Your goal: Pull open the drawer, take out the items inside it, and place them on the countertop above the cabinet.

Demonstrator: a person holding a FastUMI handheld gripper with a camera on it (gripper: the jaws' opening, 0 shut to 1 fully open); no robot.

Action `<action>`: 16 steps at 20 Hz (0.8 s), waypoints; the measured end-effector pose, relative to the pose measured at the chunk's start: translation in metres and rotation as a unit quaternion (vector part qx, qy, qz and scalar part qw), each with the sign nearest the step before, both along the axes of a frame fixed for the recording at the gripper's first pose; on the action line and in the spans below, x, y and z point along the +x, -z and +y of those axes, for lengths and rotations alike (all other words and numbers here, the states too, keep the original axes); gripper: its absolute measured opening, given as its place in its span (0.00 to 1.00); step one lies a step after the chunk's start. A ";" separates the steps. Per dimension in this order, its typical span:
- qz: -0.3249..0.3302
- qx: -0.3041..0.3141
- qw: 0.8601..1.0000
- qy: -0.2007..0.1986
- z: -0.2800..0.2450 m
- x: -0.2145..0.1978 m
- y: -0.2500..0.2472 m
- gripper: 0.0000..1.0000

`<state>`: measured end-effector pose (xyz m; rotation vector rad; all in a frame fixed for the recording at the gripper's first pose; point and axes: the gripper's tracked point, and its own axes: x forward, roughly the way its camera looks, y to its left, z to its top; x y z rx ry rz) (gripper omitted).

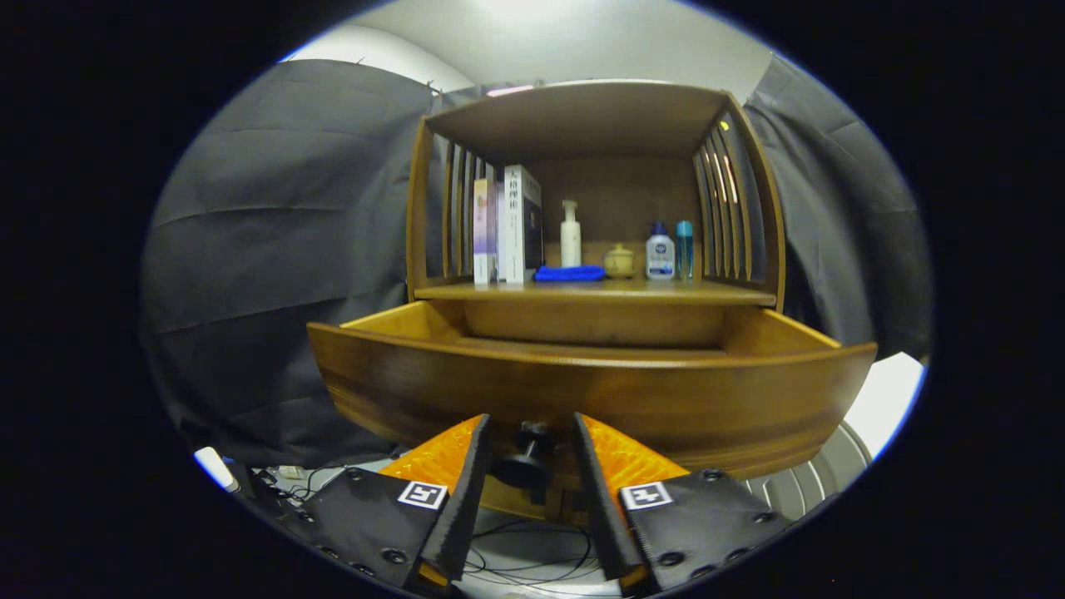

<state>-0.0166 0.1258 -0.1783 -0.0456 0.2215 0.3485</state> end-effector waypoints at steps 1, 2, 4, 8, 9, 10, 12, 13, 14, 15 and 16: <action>-0.010 0.006 1.000 -0.003 -0.001 0.001 -0.012 0.72; -0.022 0.011 1.000 0.002 -0.005 0.004 -0.025 0.78; -0.047 0.022 0.999 0.007 -0.011 0.013 -0.053 0.91; -0.035 0.023 0.999 -0.008 -0.008 0.042 -0.082 0.97; -0.009 0.018 1.000 -0.017 -0.005 0.048 -0.081 0.97; 0.014 0.016 0.999 -0.024 -0.002 0.056 -0.081 0.97; 0.051 0.007 0.998 -0.033 0.001 0.073 -0.079 0.97; 0.066 0.003 0.997 -0.038 0.003 0.081 -0.076 0.97; 0.083 -0.001 0.995 -0.047 0.007 0.088 -0.072 0.97; 0.108 -0.007 0.993 -0.055 0.011 0.093 -0.064 0.97; 0.133 -0.012 0.989 -0.064 0.013 0.097 -0.057 0.97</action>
